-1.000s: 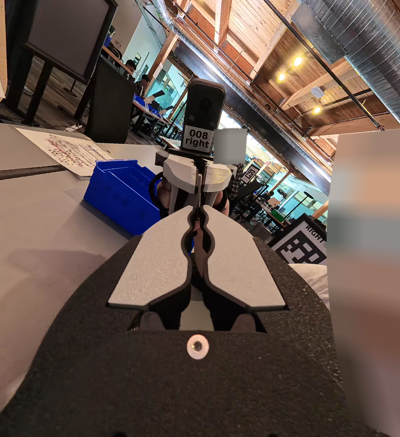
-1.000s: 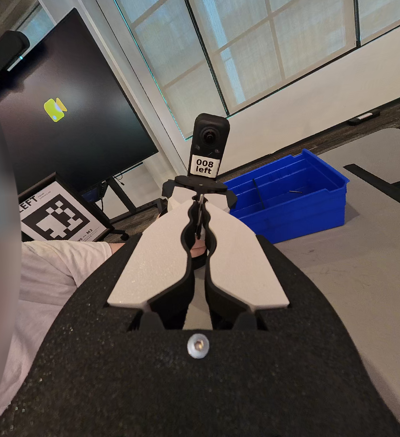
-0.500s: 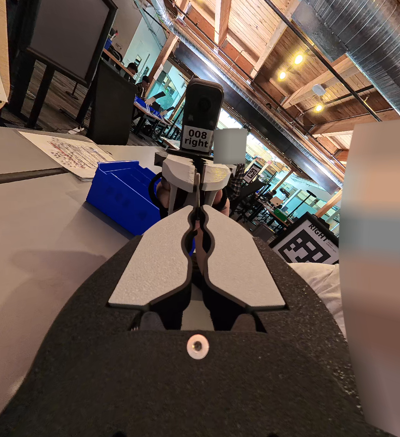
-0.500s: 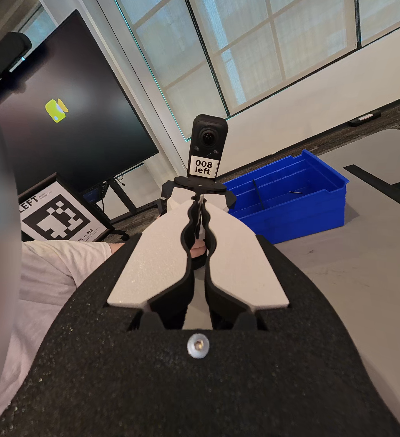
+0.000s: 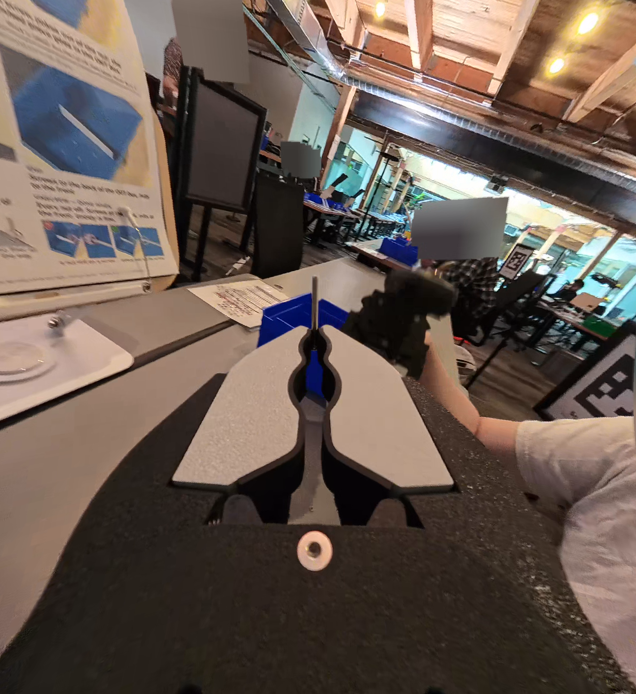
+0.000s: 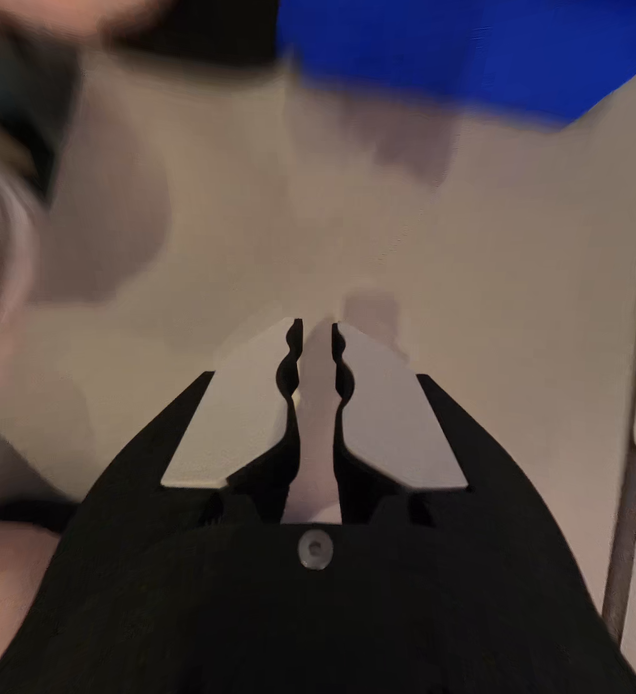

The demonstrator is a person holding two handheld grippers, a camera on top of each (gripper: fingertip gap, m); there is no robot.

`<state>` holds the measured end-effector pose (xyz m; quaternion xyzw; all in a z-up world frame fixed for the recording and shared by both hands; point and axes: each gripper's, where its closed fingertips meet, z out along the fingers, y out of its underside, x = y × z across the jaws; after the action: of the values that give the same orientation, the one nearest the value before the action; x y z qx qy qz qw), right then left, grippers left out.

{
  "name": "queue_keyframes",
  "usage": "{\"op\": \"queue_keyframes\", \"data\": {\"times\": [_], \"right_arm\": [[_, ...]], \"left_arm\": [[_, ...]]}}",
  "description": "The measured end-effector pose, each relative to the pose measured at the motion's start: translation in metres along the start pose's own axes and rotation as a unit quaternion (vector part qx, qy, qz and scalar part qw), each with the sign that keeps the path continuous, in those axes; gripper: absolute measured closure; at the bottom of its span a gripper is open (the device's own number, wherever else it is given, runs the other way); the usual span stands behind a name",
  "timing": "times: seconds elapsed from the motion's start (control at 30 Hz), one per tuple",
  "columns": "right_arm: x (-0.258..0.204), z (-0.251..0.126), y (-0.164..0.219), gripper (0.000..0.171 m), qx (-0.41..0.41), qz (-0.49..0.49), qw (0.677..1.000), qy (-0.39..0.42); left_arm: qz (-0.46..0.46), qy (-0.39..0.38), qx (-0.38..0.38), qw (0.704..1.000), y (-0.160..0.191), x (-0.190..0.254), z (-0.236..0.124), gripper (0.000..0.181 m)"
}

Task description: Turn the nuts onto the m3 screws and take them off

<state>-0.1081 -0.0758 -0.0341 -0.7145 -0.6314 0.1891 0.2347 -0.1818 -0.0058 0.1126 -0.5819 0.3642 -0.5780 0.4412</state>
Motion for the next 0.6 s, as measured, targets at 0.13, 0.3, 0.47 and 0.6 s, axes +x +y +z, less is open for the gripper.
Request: {"op": "queue_keyframes", "data": {"times": [0.13,0.3,0.47,0.6], "right_arm": [[-0.007,0.047,0.026,0.159,-0.102,-0.037,0.994,-0.019],[-0.013,0.079,0.050,0.158,-0.176,-0.100,0.979,-0.030],[-0.019,0.094,0.070,0.154,-0.202,-0.162,0.966,-0.003],[-0.015,0.093,0.070,0.154,-0.184,-0.166,0.969,0.001]], "left_arm": [[0.037,-0.030,0.015,0.999,-0.017,-0.002,-0.019,0.180],[0.042,-0.022,0.021,0.999,-0.025,0.002,-0.026,0.180],[0.040,-0.011,0.024,0.999,-0.029,0.006,-0.028,0.180],[0.042,-0.004,0.018,0.999,-0.028,0.009,-0.028,0.180]]}}
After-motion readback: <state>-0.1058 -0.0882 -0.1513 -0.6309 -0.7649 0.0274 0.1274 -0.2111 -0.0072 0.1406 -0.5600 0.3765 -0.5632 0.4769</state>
